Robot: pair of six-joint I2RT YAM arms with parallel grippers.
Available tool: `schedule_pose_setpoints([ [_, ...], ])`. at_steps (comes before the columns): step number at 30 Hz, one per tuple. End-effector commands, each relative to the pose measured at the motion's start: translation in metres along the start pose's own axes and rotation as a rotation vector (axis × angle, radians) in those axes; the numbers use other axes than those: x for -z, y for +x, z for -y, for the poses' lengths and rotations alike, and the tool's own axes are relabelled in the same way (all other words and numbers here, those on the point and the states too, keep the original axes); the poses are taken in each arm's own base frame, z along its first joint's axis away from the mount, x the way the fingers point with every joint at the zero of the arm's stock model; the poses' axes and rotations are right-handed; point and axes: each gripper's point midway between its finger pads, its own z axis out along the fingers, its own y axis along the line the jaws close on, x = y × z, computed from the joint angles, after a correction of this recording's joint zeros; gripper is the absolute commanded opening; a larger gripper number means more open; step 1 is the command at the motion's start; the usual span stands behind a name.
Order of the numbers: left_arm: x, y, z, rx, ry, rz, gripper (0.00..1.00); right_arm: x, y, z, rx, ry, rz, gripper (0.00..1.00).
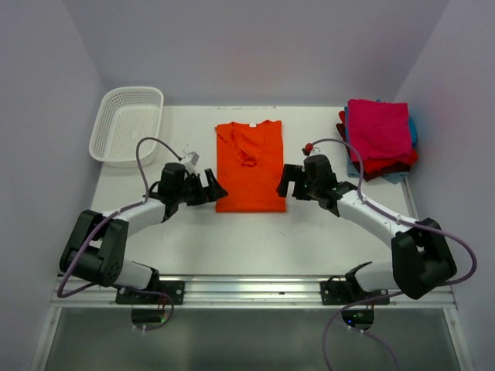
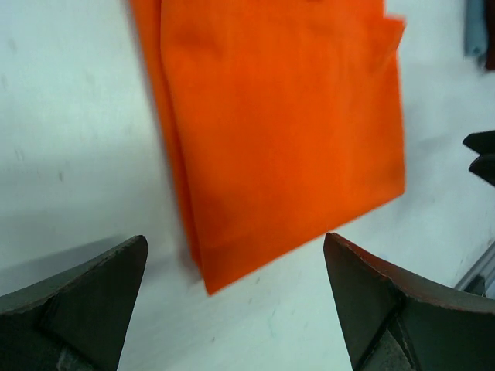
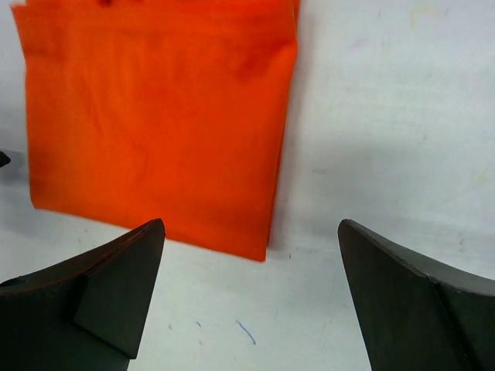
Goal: Fold and stack the t-shirts
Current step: Fold the tshirt
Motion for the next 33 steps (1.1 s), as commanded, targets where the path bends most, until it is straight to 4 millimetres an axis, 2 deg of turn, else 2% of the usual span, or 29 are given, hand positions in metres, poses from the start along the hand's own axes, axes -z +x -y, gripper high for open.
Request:
schedule_pose_setpoints([
  [1,0.016,0.044,-0.003,-0.019,0.035,-0.109,1.00,0.003,0.029,-0.019,-0.098,-0.153,-0.054,0.99],
  [2,0.019,0.051,0.001,-0.014,0.072,-0.124,1.00,0.002,0.041,-0.020,-0.137,-0.182,-0.075,0.99],
  [4,0.020,0.062,0.000,0.013,0.090,-0.148,1.00,0.000,0.049,-0.021,-0.176,-0.206,-0.085,0.97],
  [5,0.020,0.065,0.004,0.018,0.118,-0.157,1.00,-0.002,0.056,-0.021,-0.190,-0.220,-0.098,0.93],
  [9,0.013,0.078,-0.003,0.072,0.115,-0.210,1.00,-0.010,0.070,-0.019,-0.254,-0.225,-0.143,0.83],
  [12,0.008,0.090,-0.009,0.119,0.105,-0.273,1.00,-0.016,0.073,-0.020,-0.288,-0.234,-0.155,0.73],
  [19,0.007,0.106,-0.029,0.159,-0.014,-0.361,0.99,-0.026,0.082,-0.010,-0.334,-0.201,-0.177,0.68],
  [25,0.004,0.122,-0.044,0.189,-0.071,-0.411,0.96,-0.029,0.083,-0.001,-0.335,-0.167,-0.165,0.56],
  [33,0.003,0.138,-0.059,0.212,-0.124,-0.433,0.93,-0.038,0.099,0.006,-0.343,-0.143,-0.198,0.40],
])
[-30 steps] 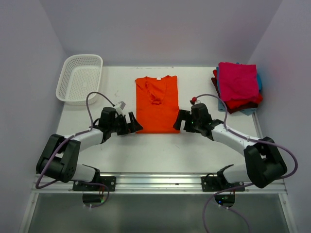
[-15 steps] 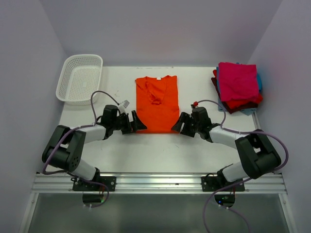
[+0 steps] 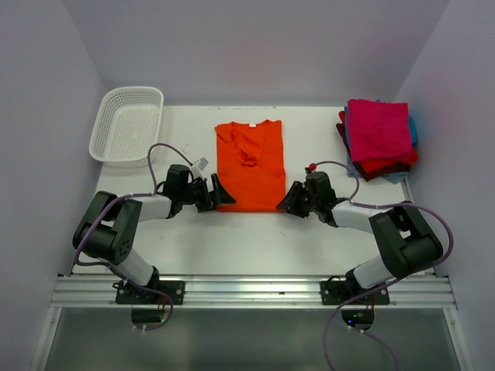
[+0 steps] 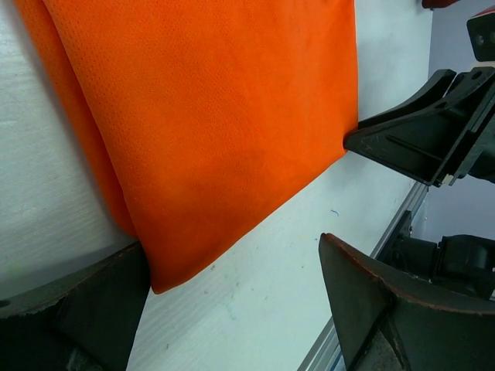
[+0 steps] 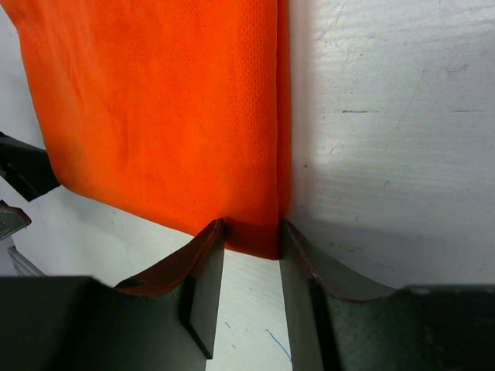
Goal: Fold and stack the t-shirts
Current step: Fold the tshirt
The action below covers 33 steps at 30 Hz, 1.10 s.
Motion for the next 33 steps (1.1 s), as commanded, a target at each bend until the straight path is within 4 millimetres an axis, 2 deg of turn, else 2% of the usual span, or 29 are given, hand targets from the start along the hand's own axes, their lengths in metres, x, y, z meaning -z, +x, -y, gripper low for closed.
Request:
schedule_pose_setpoints([
  [1,0.006,0.066,-0.074,0.139,-0.279,-0.151,0.92,-0.007,0.006,0.014,-0.016,0.030,-0.002,0.37],
  [7,0.008,0.071,-0.076,0.145,-0.282,-0.163,0.83,-0.009,0.008,0.016,-0.013,0.035,-0.009,0.25],
  [16,0.009,0.073,-0.077,0.125,-0.290,-0.175,0.56,-0.002,0.001,0.014,0.008,0.047,0.010,0.17],
  [19,0.006,0.076,-0.081,0.130,-0.284,-0.182,0.40,-0.001,0.001,0.014,0.012,0.048,0.011,0.14],
  [20,0.005,0.081,-0.082,0.142,-0.279,-0.194,0.28,-0.001,0.002,0.015,0.012,0.049,0.008,0.12],
  [22,0.003,0.081,-0.082,0.141,-0.267,-0.193,0.16,0.000,0.003,0.014,0.013,0.042,0.007,0.06],
  [23,0.003,0.084,-0.083,0.149,-0.268,-0.199,0.02,0.001,0.003,0.013,0.019,0.037,0.007,0.01],
  [28,0.005,0.085,-0.077,0.134,-0.233,-0.197,0.00,0.014,0.000,0.003,0.050,0.008,0.011,0.00],
  [32,0.015,0.087,-0.061,0.097,-0.187,-0.190,0.00,0.032,0.002,-0.005,0.084,-0.022,0.015,0.00],
  [33,0.019,0.093,-0.059,0.096,-0.192,-0.211,0.00,0.037,0.004,-0.005,0.089,-0.025,0.014,0.00],
])
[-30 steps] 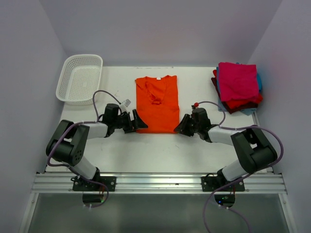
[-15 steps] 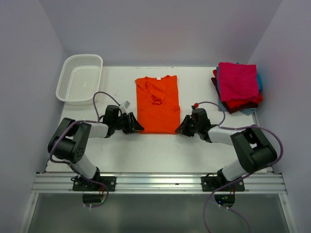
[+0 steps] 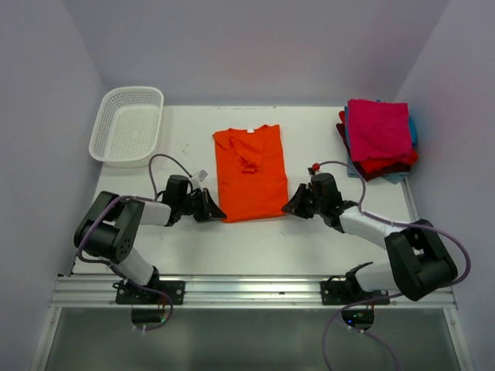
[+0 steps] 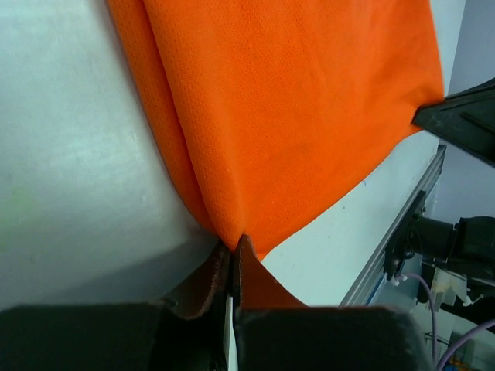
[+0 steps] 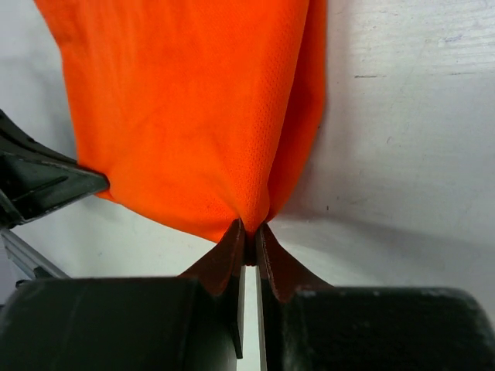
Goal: Fold and stack the t-shirts
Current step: Fold the tshirt
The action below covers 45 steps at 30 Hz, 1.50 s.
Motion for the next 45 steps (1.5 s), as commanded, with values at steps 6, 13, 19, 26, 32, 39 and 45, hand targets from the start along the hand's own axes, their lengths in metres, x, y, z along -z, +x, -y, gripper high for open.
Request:
schedule_pose_setpoints([
  [6,0.037,0.091,-0.011,0.032,-0.151,-0.196,0.00,0.056,0.016,-0.011,0.083,-0.041,-0.007,0.00],
  [13,0.056,0.129,0.030,0.046,-0.084,-0.228,0.00,0.095,0.046,-0.019,0.132,-0.041,-0.048,0.00],
  [19,0.085,0.129,0.051,0.039,-0.092,-0.171,0.00,0.117,0.064,-0.030,0.162,-0.056,-0.069,0.00],
  [26,0.081,0.080,0.072,-0.052,-0.068,0.031,0.00,0.109,0.030,-0.041,0.230,-0.018,0.034,0.00],
  [32,0.058,0.028,0.086,-0.165,-0.118,0.083,0.00,0.095,-0.031,-0.067,0.332,0.051,0.185,0.00],
  [39,0.065,-0.063,0.089,-0.168,-0.112,0.212,0.00,0.080,-0.101,-0.102,0.354,0.049,0.303,0.00],
  [45,0.054,-0.123,0.083,-0.151,-0.098,0.243,0.00,0.040,-0.152,-0.103,0.342,0.081,0.316,0.00],
])
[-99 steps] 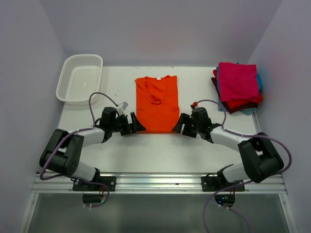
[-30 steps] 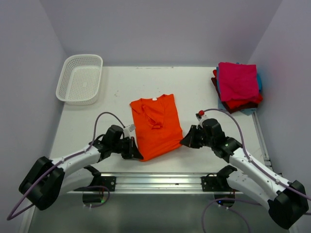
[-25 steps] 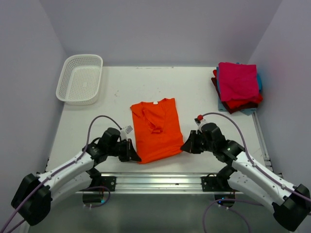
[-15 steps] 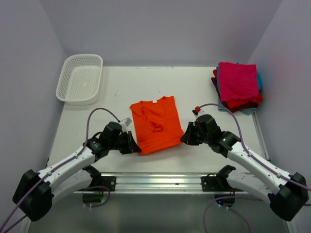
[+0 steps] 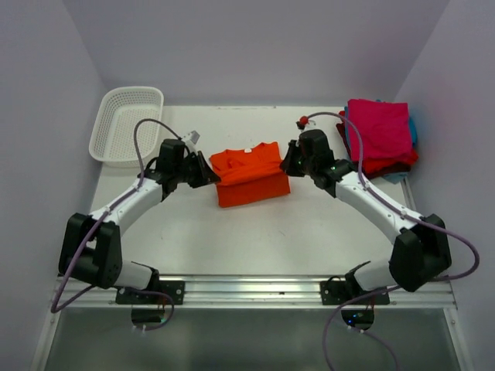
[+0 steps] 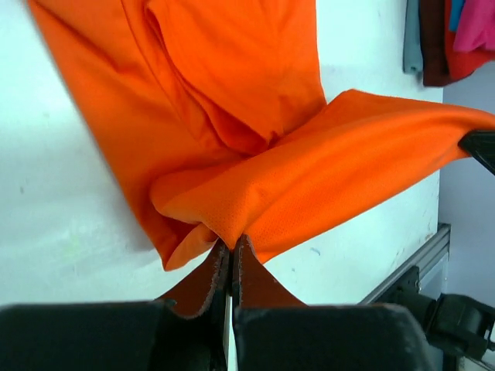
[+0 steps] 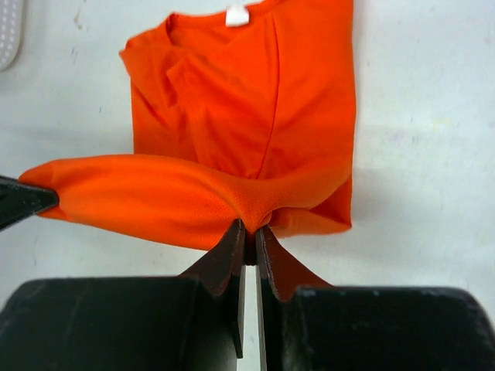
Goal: Fold and stack the t-shirts
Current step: Fold the tshirt
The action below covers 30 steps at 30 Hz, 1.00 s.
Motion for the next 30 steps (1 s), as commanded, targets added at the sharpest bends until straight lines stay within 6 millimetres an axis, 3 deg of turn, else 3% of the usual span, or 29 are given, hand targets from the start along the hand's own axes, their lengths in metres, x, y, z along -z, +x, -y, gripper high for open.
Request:
schedule_pose_setpoints([
  [1,-0.015,-0.040,0.006,-0.056,0.057,0.047,0.00,-0.028,-0.048,0.004,0.015,0.009,0.091,0.00],
  [5,-0.041,-0.067,-0.002,-0.025,0.088,0.053,0.00,-0.070,-0.062,0.006,0.000,0.003,0.074,0.00],
  [6,-0.051,-0.074,-0.004,-0.013,0.095,0.038,0.00,-0.076,-0.079,0.000,-0.003,-0.012,0.102,0.00],
  [7,-0.054,-0.083,-0.010,0.001,0.097,0.048,0.00,-0.098,-0.071,0.009,-0.005,0.009,0.065,0.00],
  [8,-0.058,-0.092,-0.013,0.010,0.094,0.064,0.00,-0.103,-0.093,0.003,-0.004,-0.002,0.100,0.00],
  [9,-0.068,-0.108,-0.016,0.009,0.103,0.092,0.00,-0.112,-0.097,0.005,-0.009,0.007,0.094,0.00],
  [10,-0.071,-0.120,-0.022,0.023,0.108,0.112,0.00,-0.140,-0.087,0.018,-0.025,0.021,0.048,0.00],
  [11,-0.077,-0.133,-0.026,0.024,0.114,0.137,0.00,-0.146,-0.115,0.006,-0.028,-0.014,0.088,0.00],
  [12,-0.089,-0.147,-0.031,0.055,0.125,0.140,0.05,-0.163,-0.119,0.010,-0.028,0.000,0.085,0.10],
  [13,-0.092,-0.160,-0.039,0.077,0.128,0.164,0.21,-0.176,-0.128,0.015,-0.035,0.004,0.092,0.31],
  [14,-0.096,-0.177,-0.040,0.069,0.142,0.218,0.37,-0.205,-0.139,0.013,-0.037,-0.006,0.102,0.69],
  [15,-0.104,-0.190,-0.047,0.084,0.127,0.249,0.66,-0.217,-0.141,0.015,-0.051,-0.002,0.102,0.81],
  [16,-0.101,-0.205,-0.044,0.091,0.156,0.294,0.79,-0.225,-0.146,0.018,-0.065,-0.009,0.107,0.94],
  [17,-0.099,-0.209,-0.040,0.091,0.173,0.312,0.98,-0.234,-0.148,0.015,-0.072,-0.036,0.108,0.99],
  [19,-0.086,-0.213,-0.026,0.071,0.195,0.336,1.00,-0.224,-0.155,0.013,-0.073,-0.053,0.142,0.99],
  [20,-0.079,-0.216,-0.020,0.053,0.202,0.357,1.00,-0.208,-0.159,0.011,-0.068,-0.072,0.193,0.99],
  [22,-0.061,-0.213,-0.010,0.022,0.208,0.385,1.00,-0.191,-0.161,0.013,-0.050,-0.071,0.232,0.99],
  [23,-0.056,-0.211,-0.007,0.017,0.212,0.384,1.00,-0.187,-0.149,0.019,-0.046,-0.057,0.210,0.99],
  [24,-0.048,-0.205,-0.001,0.006,0.231,0.376,1.00,-0.171,-0.159,0.014,-0.028,-0.068,0.235,0.99],
  [27,-0.042,-0.190,0.021,-0.042,0.295,0.332,1.00,-0.156,-0.157,0.017,-0.013,-0.051,0.235,0.99],
  [30,-0.048,-0.172,0.058,-0.120,0.441,0.273,0.98,-0.155,-0.142,0.032,-0.013,-0.028,0.190,0.99],
])
